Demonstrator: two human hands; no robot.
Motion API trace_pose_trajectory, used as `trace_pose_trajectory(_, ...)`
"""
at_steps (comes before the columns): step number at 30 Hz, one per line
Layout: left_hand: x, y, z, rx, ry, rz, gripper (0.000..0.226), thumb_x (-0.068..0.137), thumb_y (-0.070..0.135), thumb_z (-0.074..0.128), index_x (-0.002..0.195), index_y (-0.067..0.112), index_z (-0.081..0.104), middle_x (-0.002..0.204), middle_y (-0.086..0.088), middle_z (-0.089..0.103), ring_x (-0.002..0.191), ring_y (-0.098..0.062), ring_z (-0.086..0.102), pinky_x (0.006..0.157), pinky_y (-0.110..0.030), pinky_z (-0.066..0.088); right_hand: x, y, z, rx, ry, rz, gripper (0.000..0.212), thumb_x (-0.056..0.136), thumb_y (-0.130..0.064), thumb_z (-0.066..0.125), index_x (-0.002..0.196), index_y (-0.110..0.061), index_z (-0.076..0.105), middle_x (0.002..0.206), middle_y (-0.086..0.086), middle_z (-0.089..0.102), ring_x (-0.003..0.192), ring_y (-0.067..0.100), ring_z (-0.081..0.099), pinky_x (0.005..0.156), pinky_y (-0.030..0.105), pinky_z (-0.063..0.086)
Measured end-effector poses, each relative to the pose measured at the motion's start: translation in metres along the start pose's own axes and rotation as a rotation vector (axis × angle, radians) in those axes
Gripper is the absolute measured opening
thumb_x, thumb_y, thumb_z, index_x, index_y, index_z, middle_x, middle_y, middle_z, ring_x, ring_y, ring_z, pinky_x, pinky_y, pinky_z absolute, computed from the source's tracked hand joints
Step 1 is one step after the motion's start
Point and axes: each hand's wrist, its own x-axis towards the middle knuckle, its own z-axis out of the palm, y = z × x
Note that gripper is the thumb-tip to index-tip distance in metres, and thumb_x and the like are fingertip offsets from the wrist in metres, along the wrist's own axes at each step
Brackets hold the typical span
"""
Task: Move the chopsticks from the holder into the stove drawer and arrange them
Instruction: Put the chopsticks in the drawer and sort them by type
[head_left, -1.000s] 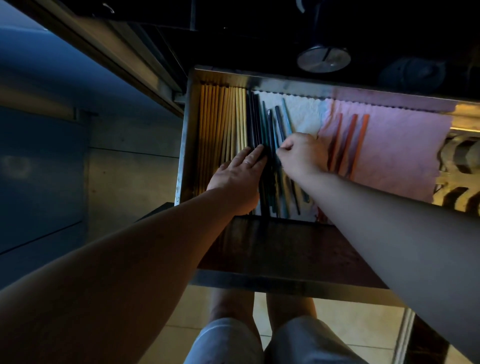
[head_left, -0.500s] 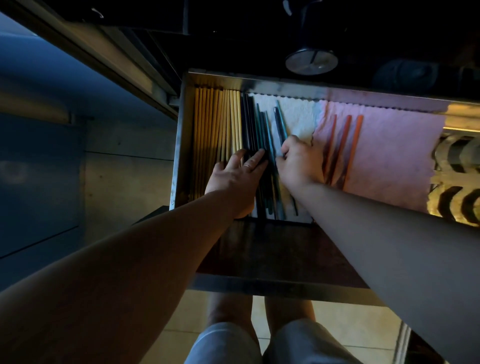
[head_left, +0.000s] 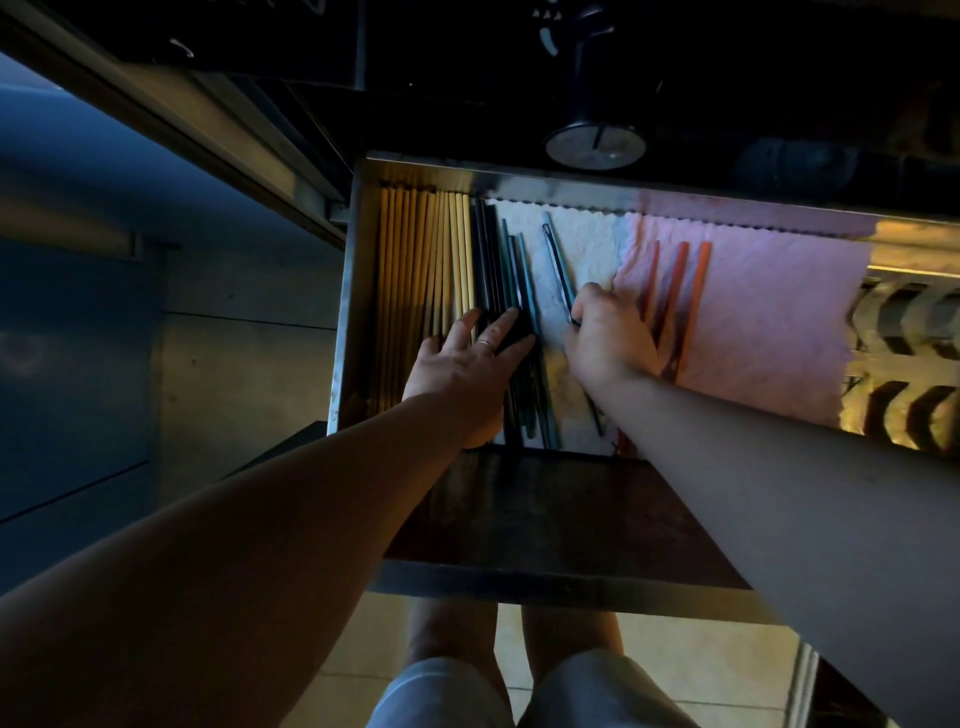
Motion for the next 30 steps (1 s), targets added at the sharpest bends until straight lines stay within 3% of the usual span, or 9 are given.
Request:
trace_pose_trajectory(4, 0.0, 0.0, 0.0, -0.011, -0.007, -0.002, 0.088, 0.093, 0.023, 0.059, 0.154, 0.045, -0.001, 0.162, 0.011, -0.021, 0.15, -0.03, -0.011, 0.114, -0.059, 0.018, 0.001, 0.0, -0.004, -0.061, -0.013, -0.012, 0.018, 0.091, -0.009, 0.053, 0.105, -0.015, 0.063, 0.107, 0.009, 0.064, 0.1, 0.03, 0.062, 0.069, 0.029, 0.035)
trace_pose_trajectory(11, 0.0, 0.0, -0.001, -0.035, -0.015, -0.001, 0.088, 0.093, 0.023, 0.058, 0.155, 0.043, -0.001, 0.162, 0.012, -0.022, 0.15, -0.028, -0.013, 0.115, -0.059, 0.016, 0.007, -0.009, 0.0, -0.07, -0.05, 0.028, 0.017, 0.089, -0.019, 0.058, 0.1, -0.012, 0.069, 0.104, 0.011, 0.066, 0.098, 0.032, 0.064, 0.076, 0.034, 0.052)
trace_pose_trajectory(18, 0.001, -0.001, 0.002, -0.052, 0.001, -0.008, 0.085, 0.095, 0.022, 0.054, 0.155, 0.039, -0.003, 0.161, 0.016, -0.022, 0.15, -0.026, -0.012, 0.114, -0.059, 0.016, 0.008, -0.019, -0.005, 0.11, -0.115, 0.1, 0.031, 0.076, -0.037, 0.063, 0.083, -0.008, 0.072, 0.079, 0.011, 0.071, 0.08, 0.027, 0.069, 0.073, 0.028, 0.056)
trace_pose_trajectory(23, 0.002, -0.003, 0.003, -0.07, 0.022, -0.01, 0.08, 0.095, 0.023, 0.051, 0.156, 0.036, 0.001, 0.161, 0.018, -0.019, 0.15, -0.022, -0.011, 0.114, -0.057, 0.017, 0.004, -0.022, -0.003, 0.102, -0.209, 0.069, 0.023, 0.082, -0.034, 0.065, 0.086, -0.014, 0.076, 0.086, 0.006, 0.073, 0.088, 0.025, 0.068, 0.073, 0.023, 0.045)
trace_pose_trajectory(26, 0.002, -0.003, 0.003, -0.082, 0.015, -0.012, 0.08, 0.096, 0.024, 0.051, 0.156, 0.036, 0.001, 0.161, 0.019, -0.018, 0.15, -0.021, -0.011, 0.115, -0.057, 0.016, 0.001, -0.02, -0.003, 0.13, -0.201, 0.055, 0.023, 0.083, -0.036, 0.068, 0.078, -0.015, 0.073, 0.079, 0.005, 0.072, 0.083, 0.023, 0.068, 0.065, 0.022, 0.035)
trace_pose_trajectory(30, 0.002, -0.003, 0.004, -0.085, 0.031, -0.009, 0.079, 0.097, 0.024, 0.051, 0.156, 0.035, 0.0, 0.162, 0.018, -0.017, 0.15, -0.022, -0.011, 0.115, -0.058, 0.016, 0.002, -0.019, 0.001, 0.203, -0.197, 0.047, 0.017, 0.082, -0.033, 0.072, 0.073, -0.019, 0.069, 0.077, 0.005, 0.072, 0.075, 0.02, 0.066, 0.063, 0.021, 0.037)
